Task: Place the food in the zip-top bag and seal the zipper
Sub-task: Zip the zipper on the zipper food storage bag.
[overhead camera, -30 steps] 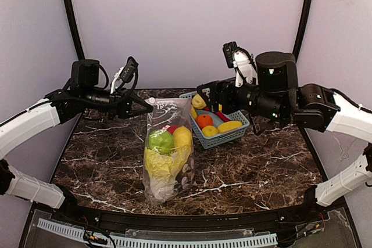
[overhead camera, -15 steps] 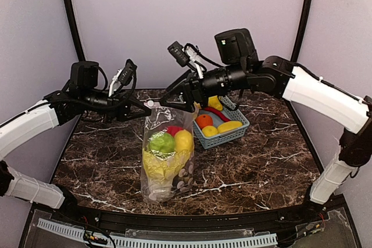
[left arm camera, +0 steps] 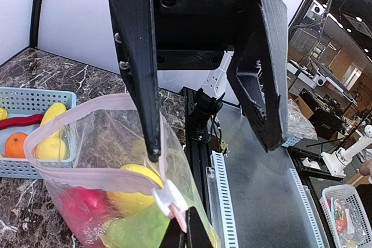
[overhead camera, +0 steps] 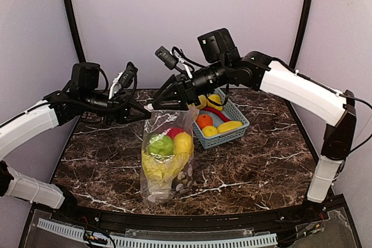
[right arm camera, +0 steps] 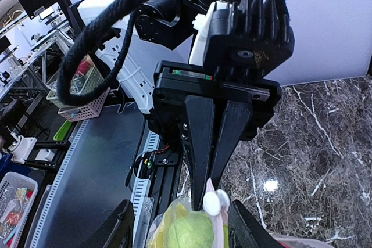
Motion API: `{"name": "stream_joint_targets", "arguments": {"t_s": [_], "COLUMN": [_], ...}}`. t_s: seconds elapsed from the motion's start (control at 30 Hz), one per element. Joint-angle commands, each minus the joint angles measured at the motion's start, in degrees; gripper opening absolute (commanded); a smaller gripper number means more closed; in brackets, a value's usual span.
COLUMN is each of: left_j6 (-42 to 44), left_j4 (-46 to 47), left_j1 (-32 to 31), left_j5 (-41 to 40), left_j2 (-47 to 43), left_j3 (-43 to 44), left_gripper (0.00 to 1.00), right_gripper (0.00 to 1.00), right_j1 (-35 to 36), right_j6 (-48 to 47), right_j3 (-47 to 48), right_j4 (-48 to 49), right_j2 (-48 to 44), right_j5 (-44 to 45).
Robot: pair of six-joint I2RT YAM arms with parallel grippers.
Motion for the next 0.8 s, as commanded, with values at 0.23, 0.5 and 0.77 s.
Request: {"name": "stream_joint_targets", "arguments": {"t_s": [0.23,0.5,0.77], "left_j6": [1.3,1.2,3.7], "left_j4": [-2.6,-2.6,-3.0], "left_j1": [-1.0,-1.1,-1.1], "left_j5": [2.8,2.0,-2.0], "left_j2": [0.6,0.2,-0.7], "left_j3": [0.5,0.5,0.3], "left_gripper": [0.01,0.01,0.01], "right_gripper": [0.49,0.38,0.06], "right_j1": [-0.5,-0.6,-0.9], "right_j6": [-1.9,-2.4,-2.6], "right_j3": [5.9,6.2,5.9], "right_j4": [-1.7,-3.4,-3.7], "right_j2": [5.8,7.1,6.8], "right_j5": [-5.5,-5.8,-4.9]}}
